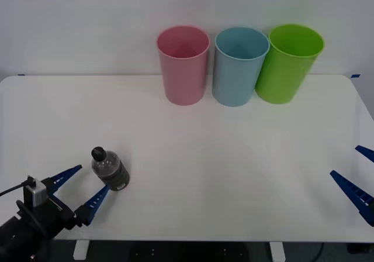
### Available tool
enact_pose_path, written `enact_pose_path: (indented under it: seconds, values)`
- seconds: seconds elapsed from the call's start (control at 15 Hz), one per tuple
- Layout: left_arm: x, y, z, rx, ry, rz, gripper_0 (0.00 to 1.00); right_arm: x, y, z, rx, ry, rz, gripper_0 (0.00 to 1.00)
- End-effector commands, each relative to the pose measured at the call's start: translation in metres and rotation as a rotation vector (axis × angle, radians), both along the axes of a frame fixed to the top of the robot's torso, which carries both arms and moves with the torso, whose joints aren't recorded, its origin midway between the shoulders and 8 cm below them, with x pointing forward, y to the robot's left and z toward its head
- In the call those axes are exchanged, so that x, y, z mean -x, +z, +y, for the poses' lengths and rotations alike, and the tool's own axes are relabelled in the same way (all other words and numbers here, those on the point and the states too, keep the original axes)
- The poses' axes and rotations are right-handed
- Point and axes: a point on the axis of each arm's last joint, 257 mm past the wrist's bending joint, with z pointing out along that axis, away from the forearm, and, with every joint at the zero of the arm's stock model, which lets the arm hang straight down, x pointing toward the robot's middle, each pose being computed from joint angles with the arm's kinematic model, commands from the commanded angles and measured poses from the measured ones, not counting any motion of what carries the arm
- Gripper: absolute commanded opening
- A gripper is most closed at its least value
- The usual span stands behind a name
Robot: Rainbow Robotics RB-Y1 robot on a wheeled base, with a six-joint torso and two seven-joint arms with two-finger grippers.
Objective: Grasp the object on the table and drop it into the matching bin: aluminum can to the light blue bin, PET bottle to the pink bin.
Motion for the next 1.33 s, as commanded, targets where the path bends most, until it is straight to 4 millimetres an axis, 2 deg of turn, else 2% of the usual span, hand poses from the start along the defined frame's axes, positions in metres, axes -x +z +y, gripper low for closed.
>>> enact_pose_path:
  seconds: [0.07, 0.6, 1.07, 1.13, 1.2, 1.27, 1.33]
  values:
    - [-0.007, 0.0, -0.008, 0.002, -0.013, -0.007, 1.0, 0.0, 0.0, 0.0, 0.0, 0.0, 0.0, 1.0]
    - [-0.031, -0.002, -0.037, 0.005, -0.021, -0.021, 1.0, 0.0, 0.0, 0.0, 0.0, 0.0, 0.0, 1.0]
    - [-0.034, 0.0, -0.039, 0.009, -0.023, -0.026, 1.0, 0.0, 0.0, 0.0, 0.0, 0.0, 0.0, 1.0]
    - [-0.034, 0.0, -0.039, 0.009, -0.023, -0.026, 0.94, 0.0, 0.0, 0.0, 0.0, 0.0, 0.0, 1.0]
    - [-0.034, -0.001, -0.04, 0.004, -0.024, -0.028, 0.39, 0.0, 0.0, 0.0, 0.0, 0.0, 0.0, 1.0]
    - [-0.034, -0.001, -0.04, -0.003, -0.024, -0.032, 0.06, 0.0, 0.0, 0.0, 0.0, 0.0, 0.0, 1.0]
    - [-0.033, -0.001, -0.042, -0.005, -0.03, -0.033, 0.0, 0.0, 0.0, 0.0, 0.0, 0.0, 0.0, 1.0]
